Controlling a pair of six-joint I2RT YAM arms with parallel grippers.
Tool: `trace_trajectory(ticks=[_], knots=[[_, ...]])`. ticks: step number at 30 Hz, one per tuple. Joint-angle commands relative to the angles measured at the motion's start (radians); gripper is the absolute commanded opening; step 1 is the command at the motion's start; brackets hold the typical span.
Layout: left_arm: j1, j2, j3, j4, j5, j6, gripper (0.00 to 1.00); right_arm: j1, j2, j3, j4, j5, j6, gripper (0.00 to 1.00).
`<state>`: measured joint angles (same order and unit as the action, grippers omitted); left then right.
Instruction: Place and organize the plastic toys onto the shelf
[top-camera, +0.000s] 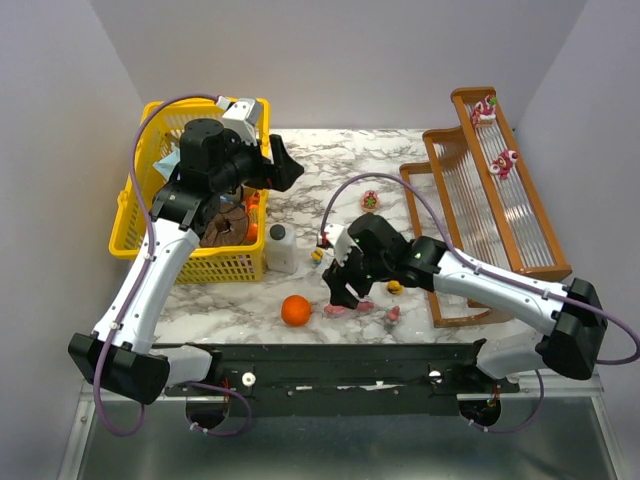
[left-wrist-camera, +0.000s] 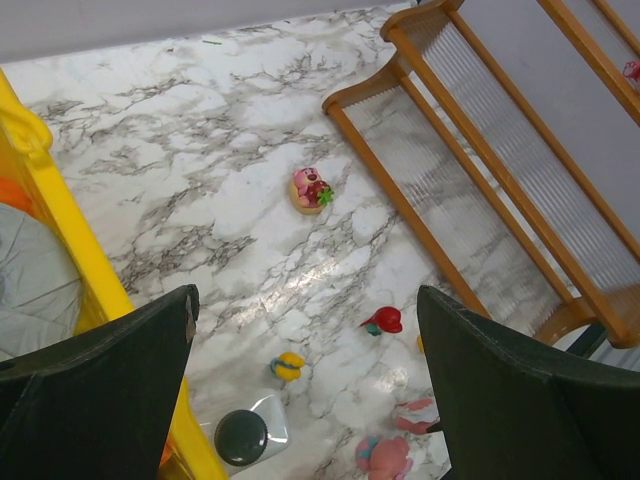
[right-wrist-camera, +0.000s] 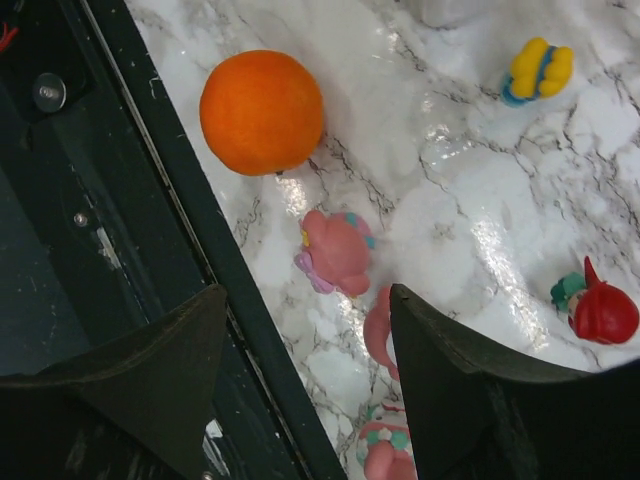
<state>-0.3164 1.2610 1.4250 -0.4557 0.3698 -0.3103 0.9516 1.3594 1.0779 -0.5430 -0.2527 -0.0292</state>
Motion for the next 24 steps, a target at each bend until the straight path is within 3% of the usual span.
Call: trace_trajectory(ticks=[1, 8, 15, 24], knots=[[-0.006, -0.034, -0.014, -0.018, -0.017, 0.01, 0.99, 0.036, 0.055, -0.018, 0.069, 0.004, -0.038, 0.73], [-0.006, -0.052, -0.017, -0.037, -0.031, 0.019, 0.99, 0.053, 0.066, -0.032, 0.09, 0.196, 0.014, 0.7], [-0.006, -0.055, -0.024, -0.046, -0.028, 0.01, 0.99, 0.047, 0.082, -0.026, 0.06, 0.579, 0.199, 0.71], [-0.006, -0.072, -0.054, -0.035, -0.008, 0.0, 0.99, 0.001, 0.067, -0.006, -0.104, 0.727, 0.42, 0.71]])
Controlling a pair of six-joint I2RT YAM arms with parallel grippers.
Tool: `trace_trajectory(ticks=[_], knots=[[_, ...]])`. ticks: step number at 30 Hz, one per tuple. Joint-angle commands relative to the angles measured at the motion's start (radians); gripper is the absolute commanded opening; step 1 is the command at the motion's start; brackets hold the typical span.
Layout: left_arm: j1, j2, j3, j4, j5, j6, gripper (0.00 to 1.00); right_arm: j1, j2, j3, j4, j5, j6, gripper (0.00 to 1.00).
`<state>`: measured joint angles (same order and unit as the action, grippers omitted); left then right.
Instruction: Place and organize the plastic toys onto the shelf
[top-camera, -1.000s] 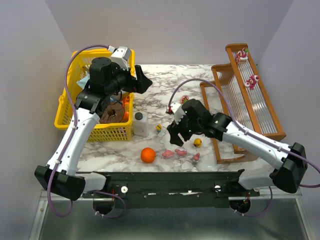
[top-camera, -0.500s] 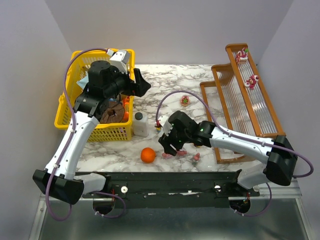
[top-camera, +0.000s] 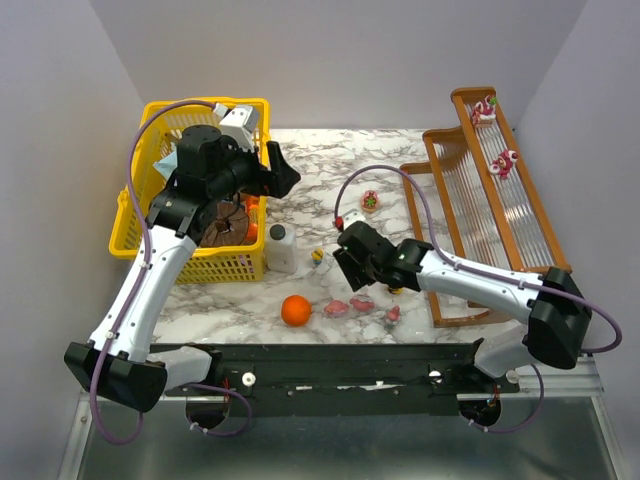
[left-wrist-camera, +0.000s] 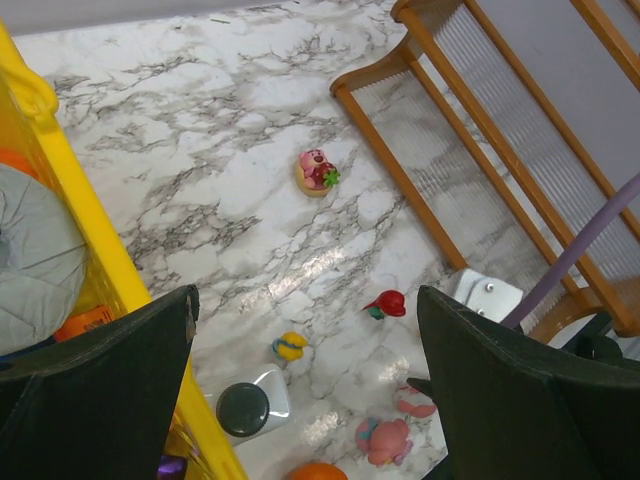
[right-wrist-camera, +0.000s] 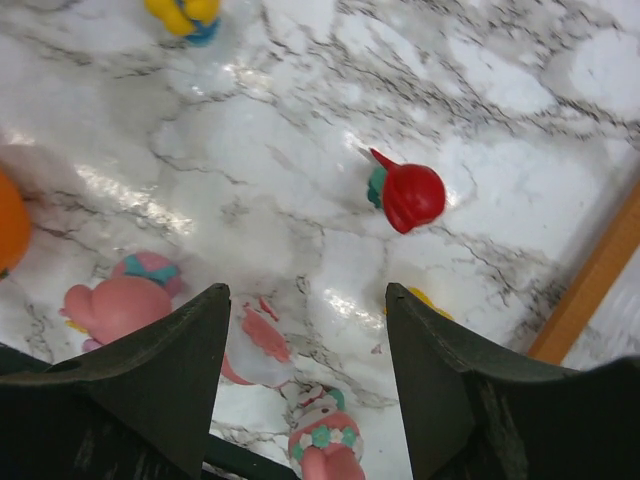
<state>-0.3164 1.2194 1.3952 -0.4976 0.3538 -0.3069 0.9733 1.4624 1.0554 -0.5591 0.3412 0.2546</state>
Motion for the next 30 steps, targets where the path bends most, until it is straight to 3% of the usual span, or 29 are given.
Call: trace_trajectory(ticks=[1, 11, 23, 30], knots=[[-0.006, -0.034, -0.041, 0.027, 0.008, -0.012, 0.99, -0.033, -0.045, 0.014, -0.094, 0.122, 0.147, 0.71], [-0.006, -0.035, -0.05, 0.057, 0.019, -0.044, 0.99, -0.183, -0.16, 0.028, -0.162, 0.062, 0.212, 0.71], [-0.016, 0.065, -0.005, 0.128, -0.026, -0.069, 0.99, -0.294, -0.042, 0.164, -0.044, 0.036, 0.114, 0.72], [-0.021, 0.106, 0.039, 0.159, -0.047, -0.014, 0.99, -0.324, 0.016, 0.256, -0.003, 0.067, 0.147, 0.73]])
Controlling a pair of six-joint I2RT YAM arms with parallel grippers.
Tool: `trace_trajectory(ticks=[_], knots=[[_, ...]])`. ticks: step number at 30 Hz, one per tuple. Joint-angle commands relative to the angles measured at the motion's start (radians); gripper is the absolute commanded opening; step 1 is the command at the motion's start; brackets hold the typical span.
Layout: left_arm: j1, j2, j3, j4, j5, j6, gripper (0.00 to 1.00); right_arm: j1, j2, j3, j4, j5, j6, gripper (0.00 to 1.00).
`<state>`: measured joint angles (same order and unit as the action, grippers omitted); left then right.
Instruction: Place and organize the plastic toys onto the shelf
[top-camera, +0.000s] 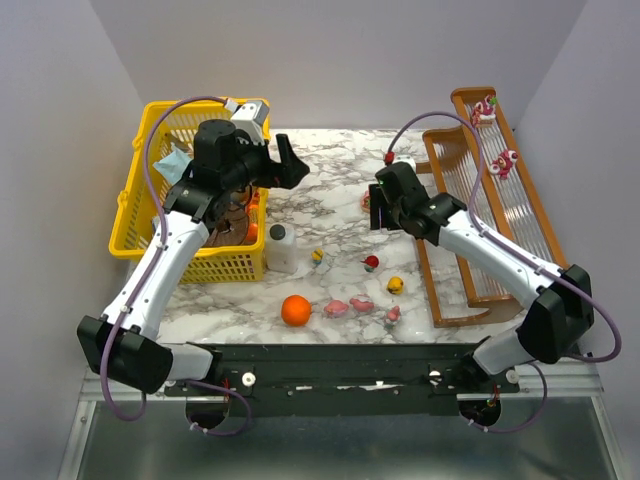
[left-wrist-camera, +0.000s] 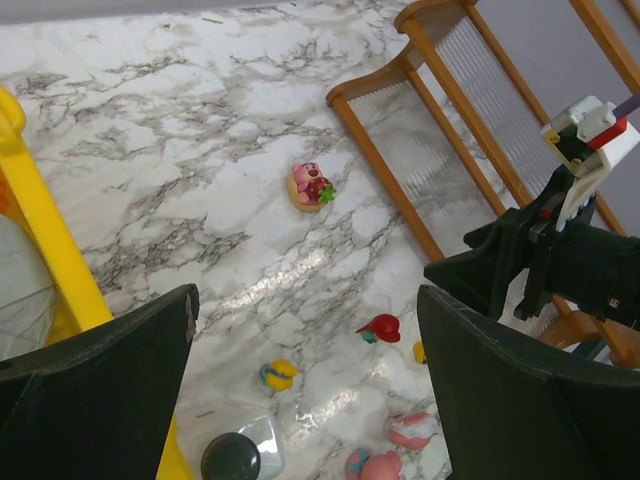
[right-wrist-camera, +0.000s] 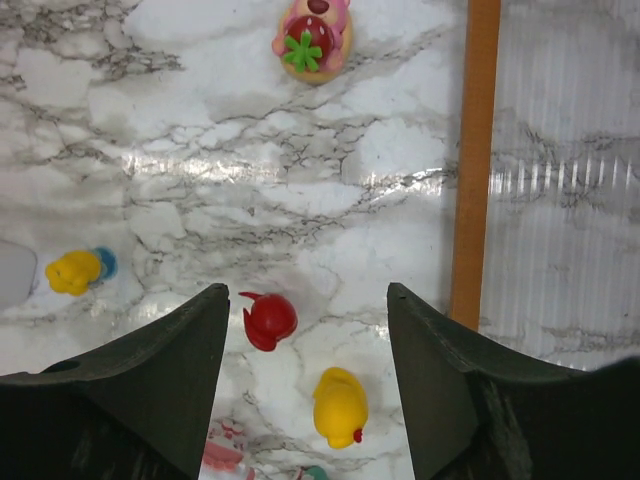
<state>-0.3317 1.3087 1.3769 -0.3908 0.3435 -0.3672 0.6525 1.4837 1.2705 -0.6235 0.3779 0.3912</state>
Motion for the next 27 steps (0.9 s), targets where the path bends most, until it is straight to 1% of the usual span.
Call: trace_trajectory(ticks=[1, 5, 11, 13, 16, 23, 25, 27], knots=[[-0.006, 0.021, 0.065, 0.058, -0.046, 0.056, 0.99, -0.005, -0.008, 0.041, 0.068, 0.027, 0.009, 0.73], [-0.006, 0.047, 0.108, 0.026, -0.067, 0.097, 0.99, -0.005, -0.034, 0.111, 0.024, 0.007, 0.023, 0.73], [-0.009, 0.02, 0.051, 0.047, -0.081, 0.1, 0.99, -0.011, -0.118, 0.174, -0.028, -0.063, 0.014, 0.74], [-0.01, 0.012, 0.054, 0.032, -0.144, 0.112, 0.99, -0.016, -0.143, 0.202, -0.048, -0.071, 0.024, 0.74], [-0.01, 0.018, 0.08, 0.003, -0.215, 0.123, 0.99, -0.024, -0.149, 0.246, -0.074, -0.086, 0.041, 0.75], [-0.01, 0.014, 0.065, 0.013, -0.218, 0.114, 0.99, -0.043, -0.14, 0.312, -0.101, -0.07, 0.084, 0.79], [-0.01, 0.012, 0.065, 0.015, -0.218, 0.111, 0.99, -0.048, -0.142, 0.313, -0.09, -0.063, 0.104, 0.81], [-0.012, 0.012, 0.063, 0.015, -0.219, 0.109, 0.99, -0.05, -0.132, 0.305, -0.081, -0.062, 0.127, 0.89]])
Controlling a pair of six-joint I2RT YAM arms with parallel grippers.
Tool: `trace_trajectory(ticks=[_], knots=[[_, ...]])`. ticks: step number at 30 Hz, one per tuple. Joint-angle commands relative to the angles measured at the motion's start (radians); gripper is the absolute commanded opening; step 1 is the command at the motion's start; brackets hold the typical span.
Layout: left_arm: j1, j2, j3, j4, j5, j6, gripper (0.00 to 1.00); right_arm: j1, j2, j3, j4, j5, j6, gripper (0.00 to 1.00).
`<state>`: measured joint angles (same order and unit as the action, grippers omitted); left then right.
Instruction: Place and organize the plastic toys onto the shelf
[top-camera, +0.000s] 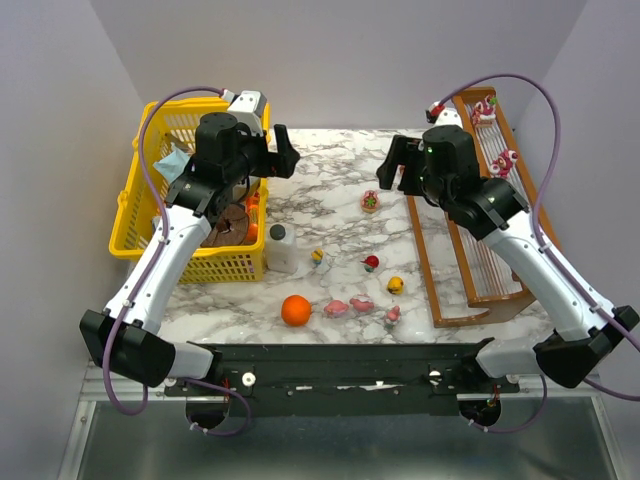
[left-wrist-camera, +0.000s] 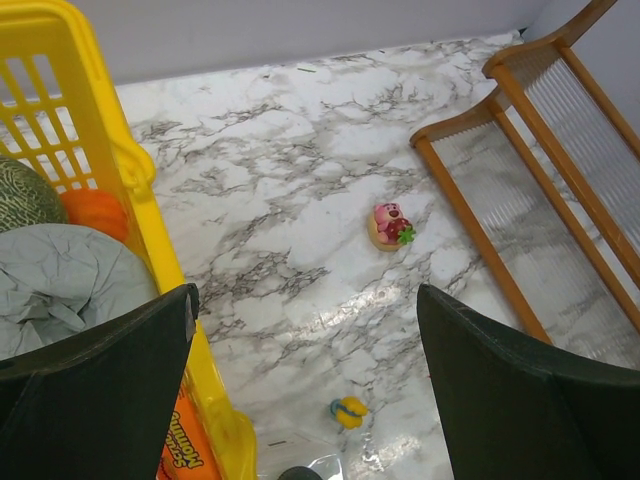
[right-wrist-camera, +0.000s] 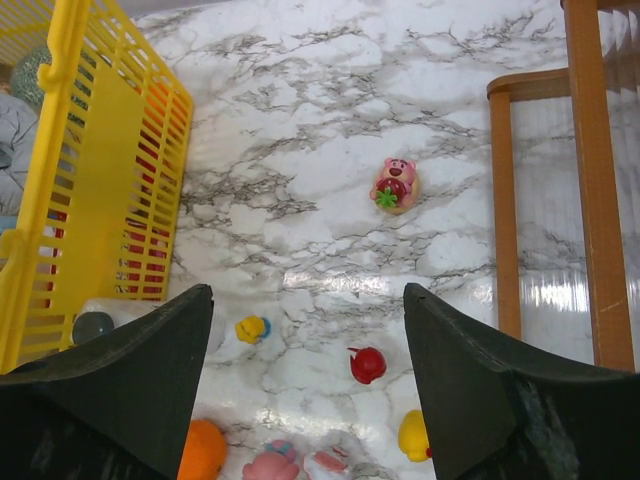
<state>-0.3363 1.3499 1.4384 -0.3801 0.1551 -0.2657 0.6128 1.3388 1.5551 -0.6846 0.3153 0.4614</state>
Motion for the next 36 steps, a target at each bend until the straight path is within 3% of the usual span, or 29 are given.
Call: trace_trajectory(ticks=[1, 6, 13, 21, 24, 28, 33, 36], knots=[[-0.007, -0.029, 0.002, 0.004, -0.031, 0.006, 0.99, -0.01, 0.017, 0.017, -0.013, 0.004, 0.062, 0.9], [-0.009, -0.032, -0.006, 0.007, -0.037, -0.004, 0.99, -0.01, 0.056, -0.039, 0.031, 0.015, 0.19, 0.98], [-0.01, -0.034, 0.008, -0.009, -0.057, -0.023, 0.99, -0.01, 0.19, -0.11, 0.059, 0.063, 0.531, 0.97], [-0.015, -0.038, 0.001, -0.009, -0.071, -0.023, 0.99, -0.005, 0.462, 0.012, -0.016, 0.202, 0.686, 0.93], [-0.015, -0.037, 0.001, -0.01, -0.077, -0.021, 0.99, -0.005, 0.529, 0.069, -0.018, 0.246, 0.666, 0.91], [-0.017, -0.035, 0.001, -0.011, -0.077, -0.017, 0.99, -0.007, 0.637, 0.117, 0.008, 0.284, 0.492, 0.85], [-0.018, -0.032, -0.004, -0.01, -0.068, -0.004, 0.99, -0.008, 0.675, 0.088, 0.083, 0.292, 0.359, 0.75], [-0.018, -0.028, -0.004, -0.008, -0.062, -0.003, 0.99, -0.011, 0.694, 0.079, 0.114, 0.294, 0.32, 0.74]])
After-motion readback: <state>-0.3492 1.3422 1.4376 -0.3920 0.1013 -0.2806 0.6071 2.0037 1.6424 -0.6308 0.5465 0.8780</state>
